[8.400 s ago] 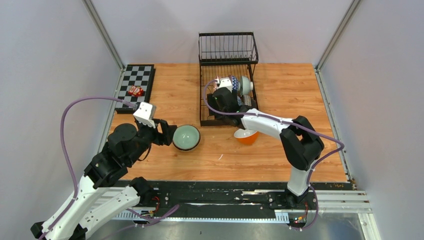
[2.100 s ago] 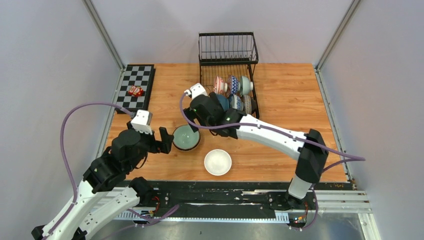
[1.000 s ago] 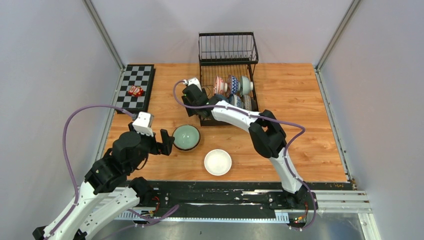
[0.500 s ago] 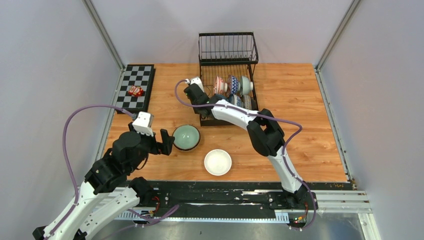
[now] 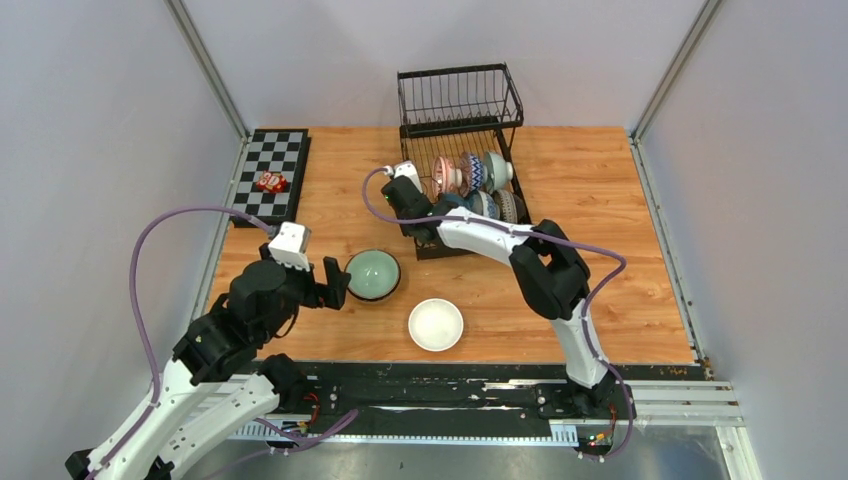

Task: Load the bowls into the dish rack
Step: Adjust the dish rack at the center of the board.

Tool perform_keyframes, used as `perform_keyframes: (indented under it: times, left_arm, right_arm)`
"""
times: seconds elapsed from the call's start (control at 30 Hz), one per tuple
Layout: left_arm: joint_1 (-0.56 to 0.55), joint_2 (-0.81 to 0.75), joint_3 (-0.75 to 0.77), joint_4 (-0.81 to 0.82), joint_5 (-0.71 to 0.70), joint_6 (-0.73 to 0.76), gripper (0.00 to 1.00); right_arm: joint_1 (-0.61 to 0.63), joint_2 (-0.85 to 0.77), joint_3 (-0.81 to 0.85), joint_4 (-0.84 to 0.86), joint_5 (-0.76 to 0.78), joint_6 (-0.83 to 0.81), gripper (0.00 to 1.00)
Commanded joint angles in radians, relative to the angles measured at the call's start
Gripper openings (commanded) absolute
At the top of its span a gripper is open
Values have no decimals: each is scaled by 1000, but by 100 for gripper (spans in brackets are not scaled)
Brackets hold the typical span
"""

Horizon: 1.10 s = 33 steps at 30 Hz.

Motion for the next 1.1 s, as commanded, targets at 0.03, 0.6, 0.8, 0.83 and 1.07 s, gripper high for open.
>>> perform_keyframes:
  times: [0.03, 0.6, 0.8, 0.83, 1.07]
  left_arm:
    - [1, 43, 2, 13, -21, -3, 100]
    - [1, 327, 17, 213, -118, -160, 100]
    - [12, 472, 54, 331, -174, -133, 100]
    - [19, 499, 67, 339, -176, -131, 100]
    - [92, 652, 115, 457, -118, -112, 99]
  right_arm:
    - [5, -151, -154, -40, -108, -130, 3]
    - [5, -593, -648, -63, -192, -253, 3]
    - [4, -749, -795, -60, -215, -281, 3]
    - [5, -771, -818, -61, -217, -284, 3]
    - [3, -903, -936, -62, -191, -281, 3]
